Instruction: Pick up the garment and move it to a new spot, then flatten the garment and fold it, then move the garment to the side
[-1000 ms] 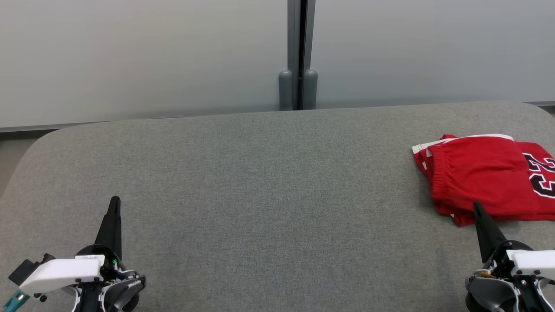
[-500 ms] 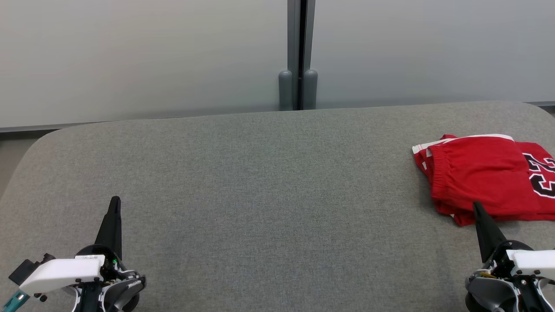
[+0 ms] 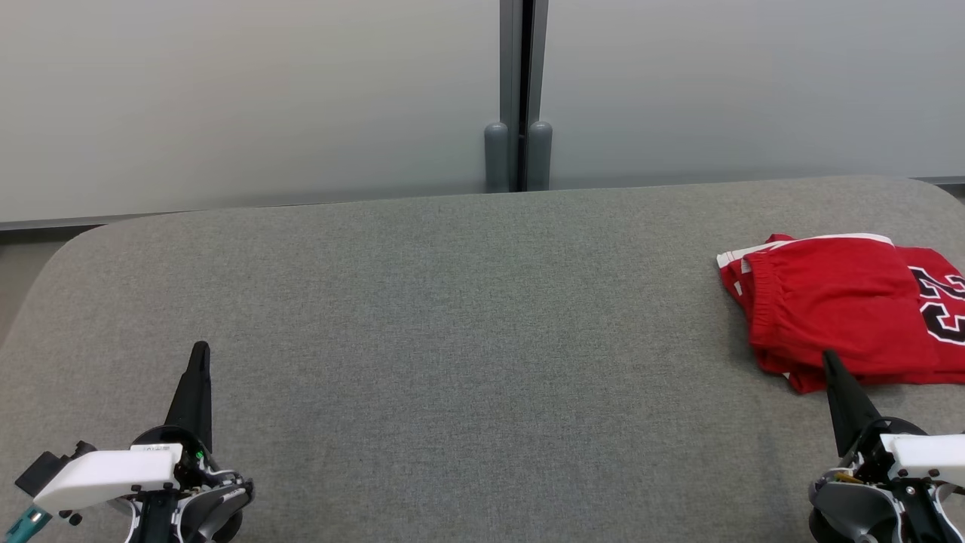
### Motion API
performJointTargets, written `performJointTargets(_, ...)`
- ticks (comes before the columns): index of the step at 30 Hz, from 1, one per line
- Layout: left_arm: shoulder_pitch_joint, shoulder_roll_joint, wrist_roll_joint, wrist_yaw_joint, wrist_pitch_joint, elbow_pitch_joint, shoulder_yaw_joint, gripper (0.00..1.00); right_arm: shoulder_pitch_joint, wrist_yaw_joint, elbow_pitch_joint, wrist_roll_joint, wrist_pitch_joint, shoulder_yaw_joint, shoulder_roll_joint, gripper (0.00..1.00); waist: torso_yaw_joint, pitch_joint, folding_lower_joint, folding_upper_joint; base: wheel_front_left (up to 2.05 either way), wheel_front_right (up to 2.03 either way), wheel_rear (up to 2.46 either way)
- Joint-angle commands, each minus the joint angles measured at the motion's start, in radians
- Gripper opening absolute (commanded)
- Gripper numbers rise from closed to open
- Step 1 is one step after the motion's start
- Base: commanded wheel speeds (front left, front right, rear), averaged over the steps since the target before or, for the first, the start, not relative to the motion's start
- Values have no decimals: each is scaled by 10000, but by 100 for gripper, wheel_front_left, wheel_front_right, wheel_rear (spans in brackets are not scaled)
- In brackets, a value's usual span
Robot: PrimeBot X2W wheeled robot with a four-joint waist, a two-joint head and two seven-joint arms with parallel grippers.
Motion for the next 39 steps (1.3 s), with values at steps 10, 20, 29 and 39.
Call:
performJointTargets(10, -133, 19, 2, -39, 29, 8, 51, 0, -41, 4, 24, 22, 33, -17, -42, 0, 0, 0, 0, 0, 0, 0, 0)
performJointTargets(20, -133, 18, 5, -38, 31, 7, 54, 0, -40, 4, 24, 23, 32, -17, -43, 0, 0, 0, 0, 0, 0, 0, 0)
performJointTargets(29, -133, 16, 7, -38, 34, 6, 56, 0, -40, 4, 24, 24, 32, -16, -43, 0, 0, 0, 0, 0, 0, 0, 0)
performJointTargets(39, -134, 13, 10, -38, 36, 8, 58, 0, -40, 4, 24, 24, 31, -15, -43, 0, 0, 0, 0, 0, 0, 0, 0)
